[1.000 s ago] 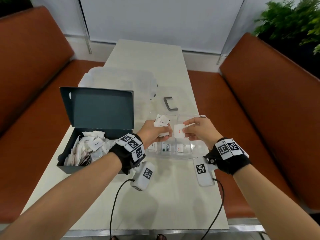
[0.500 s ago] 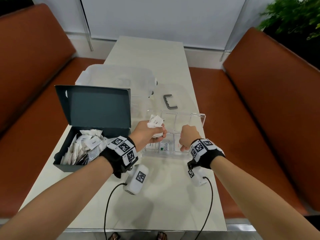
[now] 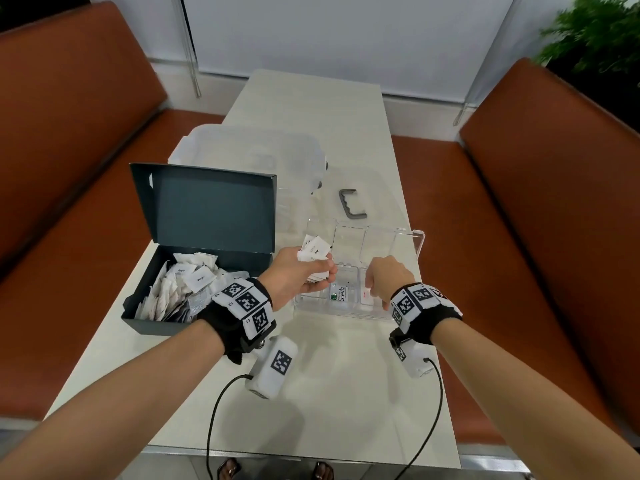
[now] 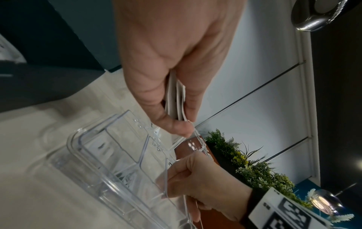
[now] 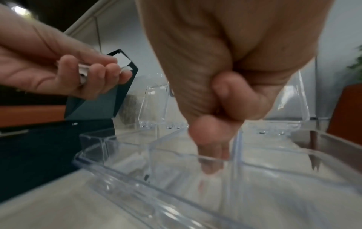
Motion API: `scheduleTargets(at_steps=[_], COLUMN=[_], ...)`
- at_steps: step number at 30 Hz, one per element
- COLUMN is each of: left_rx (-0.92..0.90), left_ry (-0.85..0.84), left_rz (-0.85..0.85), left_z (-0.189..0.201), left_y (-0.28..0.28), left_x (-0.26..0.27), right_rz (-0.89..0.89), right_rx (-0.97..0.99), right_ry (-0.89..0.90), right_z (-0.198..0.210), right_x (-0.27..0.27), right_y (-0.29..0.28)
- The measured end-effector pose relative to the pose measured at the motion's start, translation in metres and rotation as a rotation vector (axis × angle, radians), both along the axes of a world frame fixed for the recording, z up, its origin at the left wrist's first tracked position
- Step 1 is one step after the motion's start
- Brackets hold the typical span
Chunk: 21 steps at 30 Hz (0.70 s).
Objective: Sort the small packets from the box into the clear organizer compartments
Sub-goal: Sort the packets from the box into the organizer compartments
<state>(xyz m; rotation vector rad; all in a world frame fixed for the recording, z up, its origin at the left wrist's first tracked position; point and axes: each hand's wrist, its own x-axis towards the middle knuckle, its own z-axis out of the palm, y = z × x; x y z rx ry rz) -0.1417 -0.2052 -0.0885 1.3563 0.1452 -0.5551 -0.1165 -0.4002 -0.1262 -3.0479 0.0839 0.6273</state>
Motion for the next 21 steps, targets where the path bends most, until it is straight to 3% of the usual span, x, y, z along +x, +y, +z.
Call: scheduleTargets(at_steps=[5, 9, 19, 21], left_rx=[-0.003, -0.038, -0.182, -0.223], left_ry=[0.006, 0.034, 0.171, 0.198], left_rz=[0.01, 0.032, 0.084, 0.092], left_z=[0.001, 0.003, 0.005, 0.005], left_y=[0.003, 0.007, 0.009, 0.01], left_x=[-0.002, -0.003, -0.006, -0.006], right_rz=[0.327, 0.403, 0.411, 0.364], right_rx=[-0.301, -0.381, -0.262, -0.206], right_ry=[-0.017, -0.06, -0.091, -0.179], right_z=[-0.002, -0.008, 0.005, 0.018], right_x=[-0.004, -0.004, -0.007, -0.008], right_y=[0.001, 0.0, -0.005, -0.005])
